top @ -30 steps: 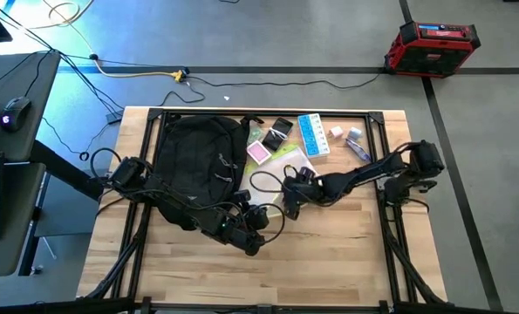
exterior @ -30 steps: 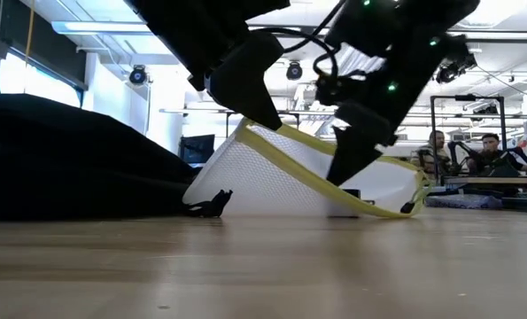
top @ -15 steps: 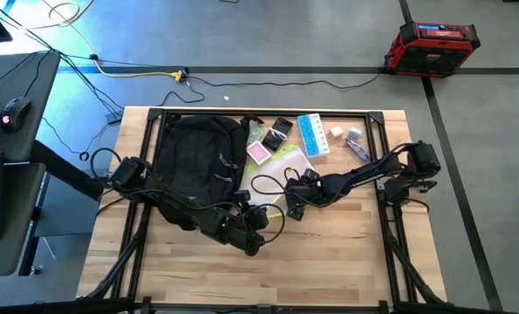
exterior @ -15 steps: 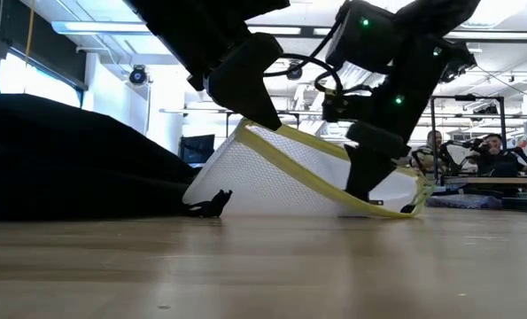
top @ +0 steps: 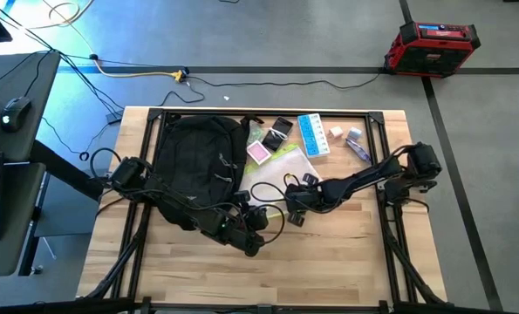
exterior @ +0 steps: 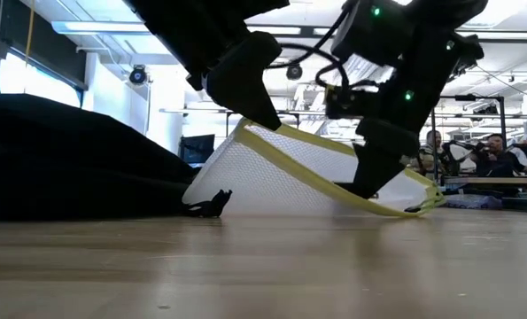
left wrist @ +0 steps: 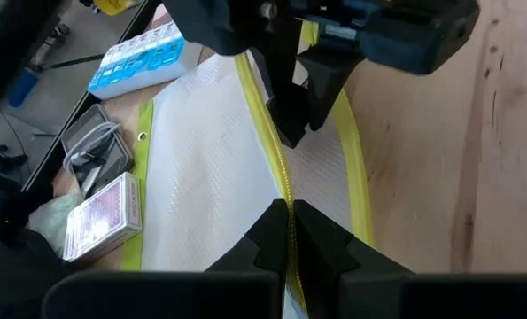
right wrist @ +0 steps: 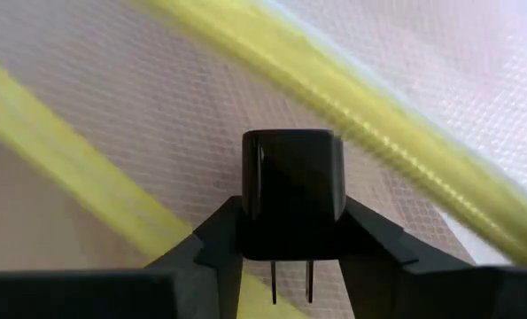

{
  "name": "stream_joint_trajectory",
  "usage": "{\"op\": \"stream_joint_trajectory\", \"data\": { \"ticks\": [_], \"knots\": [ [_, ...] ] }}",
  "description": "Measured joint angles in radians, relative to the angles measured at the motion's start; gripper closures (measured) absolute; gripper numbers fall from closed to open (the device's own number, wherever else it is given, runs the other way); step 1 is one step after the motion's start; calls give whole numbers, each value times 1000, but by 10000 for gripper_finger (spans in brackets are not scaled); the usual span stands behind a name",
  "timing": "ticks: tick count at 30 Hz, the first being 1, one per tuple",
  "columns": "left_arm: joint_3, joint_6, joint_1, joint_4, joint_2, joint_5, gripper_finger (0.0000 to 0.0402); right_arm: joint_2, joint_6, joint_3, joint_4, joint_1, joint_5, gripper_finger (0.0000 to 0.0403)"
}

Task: Unpack backpack
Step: Remove the black charger adapter from the transparent zip bag

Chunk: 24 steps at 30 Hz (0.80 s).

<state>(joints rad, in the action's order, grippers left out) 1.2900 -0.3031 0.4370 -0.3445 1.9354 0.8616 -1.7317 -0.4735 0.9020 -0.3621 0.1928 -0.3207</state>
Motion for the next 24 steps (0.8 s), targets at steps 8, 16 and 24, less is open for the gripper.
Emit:
{"op": "stream_joint_trajectory", "data": {
  "ticks": [8, 16, 24],
  "knots": [
    [0, 0, 0, 0, 0, 0, 402, 60, -23, 36, -26, 82, 155, 282],
    [0, 2, -25, 4, 1, -224, 402, 209, 109, 118, -21, 213, -48, 282],
    [-1, 19, -42, 21, 58, -382, 402, 415, -148, 45, -226, 20, -358, 282]
  ]
}}
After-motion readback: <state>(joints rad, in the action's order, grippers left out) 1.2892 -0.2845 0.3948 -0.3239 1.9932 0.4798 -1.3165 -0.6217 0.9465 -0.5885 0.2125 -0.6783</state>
